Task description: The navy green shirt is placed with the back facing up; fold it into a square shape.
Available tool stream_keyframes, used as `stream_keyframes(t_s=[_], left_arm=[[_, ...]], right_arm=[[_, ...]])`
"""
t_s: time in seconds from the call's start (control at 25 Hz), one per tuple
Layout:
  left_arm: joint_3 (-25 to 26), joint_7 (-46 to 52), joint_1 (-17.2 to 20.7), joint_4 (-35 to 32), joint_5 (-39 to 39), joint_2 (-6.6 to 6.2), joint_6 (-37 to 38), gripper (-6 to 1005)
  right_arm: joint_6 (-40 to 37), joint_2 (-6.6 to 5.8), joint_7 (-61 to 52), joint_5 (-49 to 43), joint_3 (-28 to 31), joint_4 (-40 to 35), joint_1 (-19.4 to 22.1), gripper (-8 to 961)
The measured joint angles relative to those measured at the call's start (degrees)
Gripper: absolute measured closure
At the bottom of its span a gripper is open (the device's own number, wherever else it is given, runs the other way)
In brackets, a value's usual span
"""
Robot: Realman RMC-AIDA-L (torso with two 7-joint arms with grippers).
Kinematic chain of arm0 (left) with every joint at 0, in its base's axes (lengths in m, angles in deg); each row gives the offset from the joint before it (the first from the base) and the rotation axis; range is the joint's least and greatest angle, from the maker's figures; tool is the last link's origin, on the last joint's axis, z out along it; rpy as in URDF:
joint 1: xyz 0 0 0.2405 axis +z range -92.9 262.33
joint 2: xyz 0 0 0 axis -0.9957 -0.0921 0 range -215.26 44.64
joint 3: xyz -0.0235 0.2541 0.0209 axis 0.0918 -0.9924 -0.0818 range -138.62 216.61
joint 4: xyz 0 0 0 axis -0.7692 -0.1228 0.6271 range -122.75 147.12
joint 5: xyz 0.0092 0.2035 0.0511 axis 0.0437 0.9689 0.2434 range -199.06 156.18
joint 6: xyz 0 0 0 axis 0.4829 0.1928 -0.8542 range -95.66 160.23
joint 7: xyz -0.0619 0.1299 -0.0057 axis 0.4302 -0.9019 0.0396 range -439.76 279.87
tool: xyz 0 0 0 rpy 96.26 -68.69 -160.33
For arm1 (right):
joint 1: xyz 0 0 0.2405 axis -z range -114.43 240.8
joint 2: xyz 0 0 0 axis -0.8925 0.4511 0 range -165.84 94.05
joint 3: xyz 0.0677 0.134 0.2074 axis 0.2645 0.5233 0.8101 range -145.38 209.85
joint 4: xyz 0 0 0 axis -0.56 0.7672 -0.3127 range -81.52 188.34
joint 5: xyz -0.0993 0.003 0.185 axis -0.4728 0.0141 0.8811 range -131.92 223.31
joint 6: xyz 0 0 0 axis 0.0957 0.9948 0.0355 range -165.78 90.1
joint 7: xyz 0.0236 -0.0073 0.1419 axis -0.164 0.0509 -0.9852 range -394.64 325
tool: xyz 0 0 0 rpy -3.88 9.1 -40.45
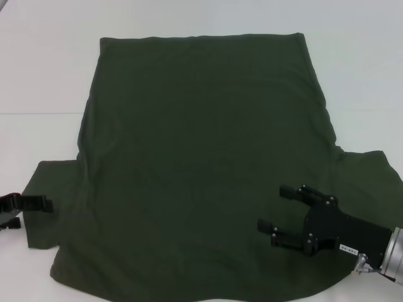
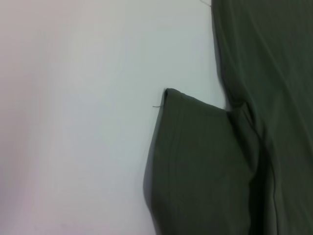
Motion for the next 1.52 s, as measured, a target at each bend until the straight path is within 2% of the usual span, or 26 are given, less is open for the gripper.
stream_keyframes(t_s=[1.52], left_arm=[[-1.52,0.82,-0.57,1.07,0.19,0.14,-0.61,65]], right_arm=[[0.00,0.04,0.13,0.00,0.00,0.00,0.00,26]])
